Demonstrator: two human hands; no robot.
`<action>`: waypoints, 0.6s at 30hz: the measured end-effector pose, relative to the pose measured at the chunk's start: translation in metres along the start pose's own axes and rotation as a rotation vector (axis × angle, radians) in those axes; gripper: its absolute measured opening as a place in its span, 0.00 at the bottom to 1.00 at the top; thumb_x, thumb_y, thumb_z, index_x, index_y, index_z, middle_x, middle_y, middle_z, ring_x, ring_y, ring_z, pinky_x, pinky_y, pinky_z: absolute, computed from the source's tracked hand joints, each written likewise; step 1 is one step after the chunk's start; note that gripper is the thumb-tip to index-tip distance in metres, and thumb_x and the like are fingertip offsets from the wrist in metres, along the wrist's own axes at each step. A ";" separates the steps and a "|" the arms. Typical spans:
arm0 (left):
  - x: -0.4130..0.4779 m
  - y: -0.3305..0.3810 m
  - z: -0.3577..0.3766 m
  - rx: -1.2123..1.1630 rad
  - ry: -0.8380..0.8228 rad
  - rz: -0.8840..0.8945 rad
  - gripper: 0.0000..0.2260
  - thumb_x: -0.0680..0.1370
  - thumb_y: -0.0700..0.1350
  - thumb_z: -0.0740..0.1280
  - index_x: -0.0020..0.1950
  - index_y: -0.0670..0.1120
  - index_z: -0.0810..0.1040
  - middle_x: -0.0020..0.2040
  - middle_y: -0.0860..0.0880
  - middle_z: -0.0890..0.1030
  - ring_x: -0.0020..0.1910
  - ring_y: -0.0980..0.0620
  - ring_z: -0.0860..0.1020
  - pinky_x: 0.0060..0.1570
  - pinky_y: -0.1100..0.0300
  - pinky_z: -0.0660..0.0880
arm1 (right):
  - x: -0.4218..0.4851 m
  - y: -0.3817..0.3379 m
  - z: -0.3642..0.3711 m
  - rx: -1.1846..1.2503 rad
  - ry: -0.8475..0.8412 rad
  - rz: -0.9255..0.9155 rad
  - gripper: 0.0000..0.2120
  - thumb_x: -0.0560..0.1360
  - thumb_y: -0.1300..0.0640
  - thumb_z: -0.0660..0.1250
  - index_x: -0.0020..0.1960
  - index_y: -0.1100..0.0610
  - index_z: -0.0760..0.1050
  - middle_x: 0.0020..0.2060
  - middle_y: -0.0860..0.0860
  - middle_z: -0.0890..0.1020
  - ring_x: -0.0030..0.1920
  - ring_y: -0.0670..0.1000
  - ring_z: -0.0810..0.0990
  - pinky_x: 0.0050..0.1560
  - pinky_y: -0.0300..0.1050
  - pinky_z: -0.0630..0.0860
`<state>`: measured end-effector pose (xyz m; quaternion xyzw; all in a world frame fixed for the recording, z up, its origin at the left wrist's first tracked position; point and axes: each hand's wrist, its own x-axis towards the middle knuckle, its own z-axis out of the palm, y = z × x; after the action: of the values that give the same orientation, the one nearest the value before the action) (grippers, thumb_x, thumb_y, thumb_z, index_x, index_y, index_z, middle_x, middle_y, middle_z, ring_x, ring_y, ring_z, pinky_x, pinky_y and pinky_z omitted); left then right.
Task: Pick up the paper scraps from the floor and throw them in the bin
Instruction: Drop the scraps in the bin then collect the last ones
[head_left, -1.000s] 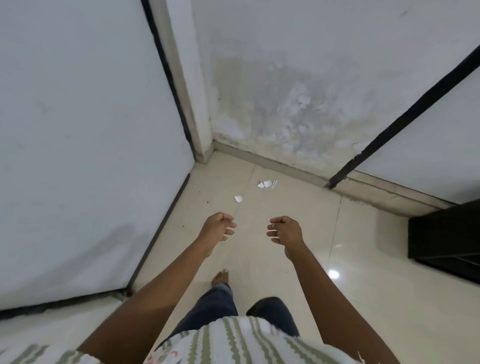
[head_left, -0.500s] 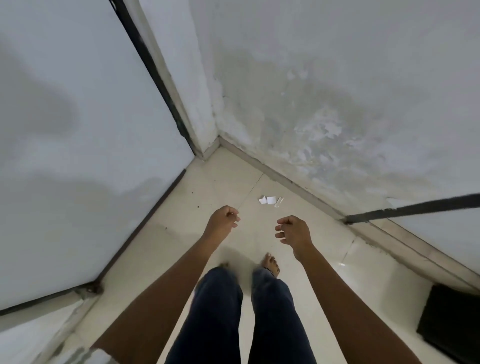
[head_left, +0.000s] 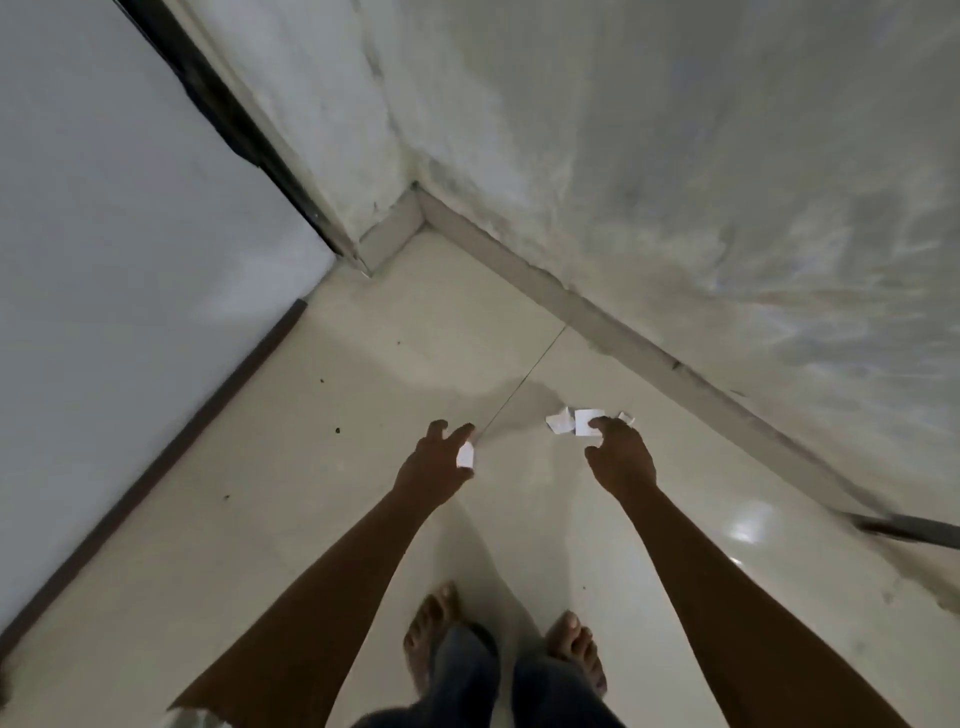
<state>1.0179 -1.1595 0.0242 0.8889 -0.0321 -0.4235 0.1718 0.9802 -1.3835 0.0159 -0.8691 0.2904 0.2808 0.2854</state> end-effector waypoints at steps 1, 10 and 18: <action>0.020 -0.009 0.012 0.055 -0.007 -0.008 0.31 0.74 0.46 0.68 0.74 0.53 0.58 0.75 0.44 0.56 0.71 0.42 0.63 0.65 0.47 0.69 | 0.020 0.006 0.011 -0.093 0.014 -0.046 0.24 0.73 0.64 0.62 0.68 0.56 0.67 0.66 0.54 0.73 0.66 0.56 0.70 0.61 0.50 0.71; 0.088 -0.043 0.085 0.228 0.251 0.167 0.21 0.74 0.39 0.68 0.66 0.41 0.68 0.63 0.40 0.69 0.61 0.41 0.70 0.50 0.50 0.78 | 0.090 0.041 0.082 -0.544 0.342 -0.267 0.19 0.64 0.63 0.66 0.55 0.58 0.78 0.50 0.60 0.82 0.45 0.62 0.81 0.51 0.57 0.77; 0.107 0.014 0.081 -0.245 0.318 0.205 0.13 0.71 0.30 0.62 0.55 0.35 0.73 0.57 0.36 0.72 0.52 0.39 0.75 0.53 0.46 0.77 | 0.076 0.048 0.070 0.166 0.477 -0.042 0.06 0.71 0.67 0.62 0.46 0.68 0.75 0.47 0.64 0.78 0.51 0.63 0.75 0.50 0.52 0.72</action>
<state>1.0259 -1.2174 -0.0979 0.9090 -0.0430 -0.2590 0.3237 0.9774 -1.3958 -0.0973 -0.8903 0.3535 0.0369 0.2848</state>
